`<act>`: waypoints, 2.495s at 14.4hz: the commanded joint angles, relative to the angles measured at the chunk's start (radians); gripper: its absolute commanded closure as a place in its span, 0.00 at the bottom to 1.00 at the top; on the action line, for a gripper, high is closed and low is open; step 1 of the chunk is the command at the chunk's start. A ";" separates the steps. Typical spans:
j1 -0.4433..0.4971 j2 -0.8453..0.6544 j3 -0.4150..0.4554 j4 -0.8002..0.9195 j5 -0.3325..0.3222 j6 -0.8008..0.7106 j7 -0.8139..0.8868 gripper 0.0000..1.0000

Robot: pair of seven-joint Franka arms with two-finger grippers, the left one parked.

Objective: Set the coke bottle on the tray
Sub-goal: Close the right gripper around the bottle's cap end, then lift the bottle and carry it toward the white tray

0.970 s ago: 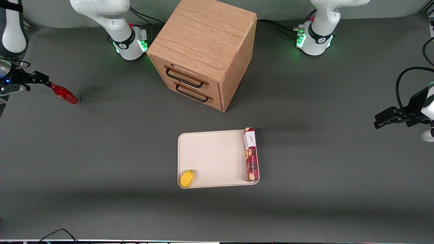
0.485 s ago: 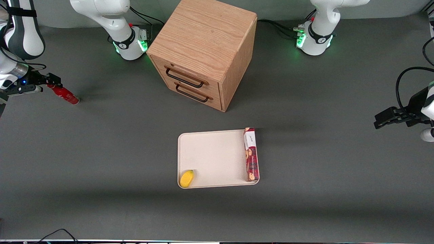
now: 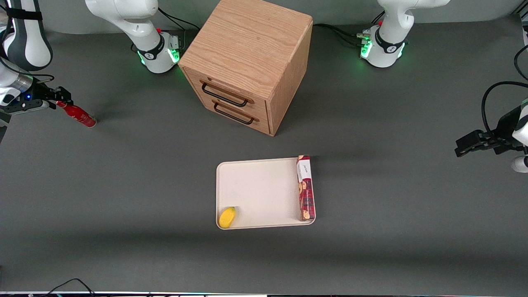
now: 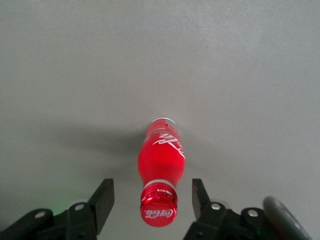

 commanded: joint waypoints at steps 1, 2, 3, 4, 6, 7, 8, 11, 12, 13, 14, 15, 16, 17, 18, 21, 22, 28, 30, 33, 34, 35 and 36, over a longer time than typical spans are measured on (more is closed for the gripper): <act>-0.006 -0.023 -0.017 -0.019 -0.021 0.011 -0.037 0.59; -0.004 -0.022 -0.017 -0.019 -0.021 0.011 -0.037 0.69; -0.004 -0.023 -0.017 -0.019 -0.021 0.011 -0.037 0.78; -0.003 -0.022 -0.015 -0.018 -0.021 0.011 -0.037 0.87; 0.007 -0.025 -0.015 -0.013 -0.021 0.004 -0.037 0.95; 0.014 -0.029 -0.012 -0.005 -0.021 -0.012 -0.034 0.95; 0.030 -0.037 -0.009 0.019 -0.020 -0.057 -0.031 0.95; 0.034 -0.039 0.064 0.158 -0.006 -0.214 -0.031 0.96; 0.034 -0.039 0.106 0.215 0.006 -0.261 -0.025 0.96; 0.028 -0.036 0.165 0.293 0.053 -0.326 -0.025 0.96; 0.025 -0.024 0.216 0.384 0.086 -0.402 -0.020 0.96; 0.028 -0.004 0.247 0.477 0.101 -0.479 -0.019 0.96; 0.028 0.025 0.285 0.574 0.127 -0.537 -0.019 0.96; 0.024 0.058 0.327 0.672 0.168 -0.597 -0.017 0.96; 0.024 0.096 0.354 0.778 0.201 -0.658 -0.011 0.96; 0.027 0.251 0.452 1.121 0.247 -0.855 0.061 0.96; 0.028 0.291 0.497 1.216 0.249 -0.915 0.114 0.96; 0.028 0.417 0.912 1.342 0.250 -0.955 0.781 0.96; 0.028 0.475 1.038 1.340 0.247 -0.919 1.034 0.96; 0.034 0.571 1.153 1.323 0.232 -0.824 1.266 0.96; 0.036 0.604 1.193 1.305 0.204 -0.782 1.323 0.96; 0.042 0.636 1.239 1.284 0.156 -0.745 1.351 0.96; 0.044 0.671 1.273 1.259 0.111 -0.712 1.374 0.96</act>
